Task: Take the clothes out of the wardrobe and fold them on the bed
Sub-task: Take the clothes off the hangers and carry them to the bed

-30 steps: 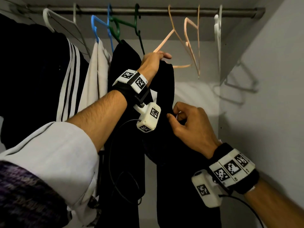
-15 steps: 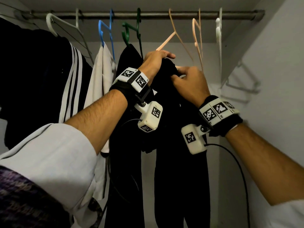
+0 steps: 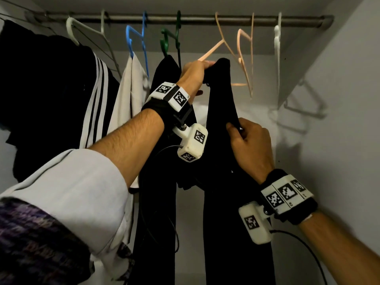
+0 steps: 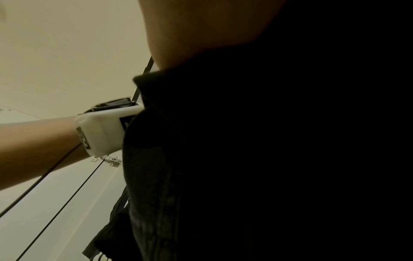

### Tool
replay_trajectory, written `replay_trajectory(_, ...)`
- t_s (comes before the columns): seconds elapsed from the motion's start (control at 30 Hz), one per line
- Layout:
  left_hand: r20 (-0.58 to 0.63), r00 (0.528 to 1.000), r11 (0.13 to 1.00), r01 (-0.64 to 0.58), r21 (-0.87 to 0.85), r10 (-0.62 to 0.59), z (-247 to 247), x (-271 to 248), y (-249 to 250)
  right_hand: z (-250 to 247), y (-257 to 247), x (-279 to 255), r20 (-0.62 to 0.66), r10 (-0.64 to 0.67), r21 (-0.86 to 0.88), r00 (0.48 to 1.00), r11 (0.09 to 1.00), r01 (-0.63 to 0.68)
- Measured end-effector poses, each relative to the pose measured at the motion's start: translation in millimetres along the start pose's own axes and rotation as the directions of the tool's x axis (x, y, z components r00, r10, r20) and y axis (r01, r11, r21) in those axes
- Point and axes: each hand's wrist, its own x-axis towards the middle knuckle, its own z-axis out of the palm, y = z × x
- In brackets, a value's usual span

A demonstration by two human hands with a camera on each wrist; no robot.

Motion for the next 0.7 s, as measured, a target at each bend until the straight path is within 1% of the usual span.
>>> replay_trajectory(0.1,0.025,1.0,0.997,0.004,-0.074,-0.002,1.2,-2.3,1.7,-5.4,0.6,-8.2,-0.024,0.007,0.008,1.0,1.0,-0.007)
replay_trajectory(0.23,-0.017,1.0,0.997,-0.012,-0.073,0.011,-2.7,0.6,6.4,-8.6,0.5,-29.7,-0.03,-0.007,0.017,1.0,1.0,0.007)
replay_trajectory(0.3,-0.041,0.999,0.994,0.0,-0.105,-0.004,-4.7,2.3,5.5,-9.2,0.0,-36.9,-0.028,-0.01,0.037,1.0,0.999,0.011)
replay_trajectory(0.37,-0.06,0.998,0.995,-0.01,-0.104,0.004,-7.5,4.4,3.3,-9.1,1.6,-38.3,-0.042,0.013,0.045,0.999,0.999,-0.011)
replay_trajectory(0.47,-0.011,1.0,1.0,-0.013,0.016,0.013,-15.7,2.7,-1.1,-6.7,5.0,-37.2,-0.091,0.073,0.065,0.993,0.996,-0.067)
replay_trajectory(0.53,0.027,1.0,0.998,0.0,0.064,-0.001,-22.9,-4.1,-3.2,-5.1,6.6,-37.4,-0.105,0.106,0.106,0.989,0.99,-0.095)
replay_trajectory(0.63,0.091,0.996,0.999,-0.002,0.038,-0.001,-35.1,-18.2,-3.1,-2.5,5.4,-38.6,-0.108,0.116,0.139,0.987,0.985,-0.1)
replay_trajectory(0.7,0.091,0.996,0.999,-0.021,0.039,0.018,-43.1,-28.8,-1.2,-1.9,1.7,-40.0,-0.097,0.105,0.142,0.99,0.986,-0.091)
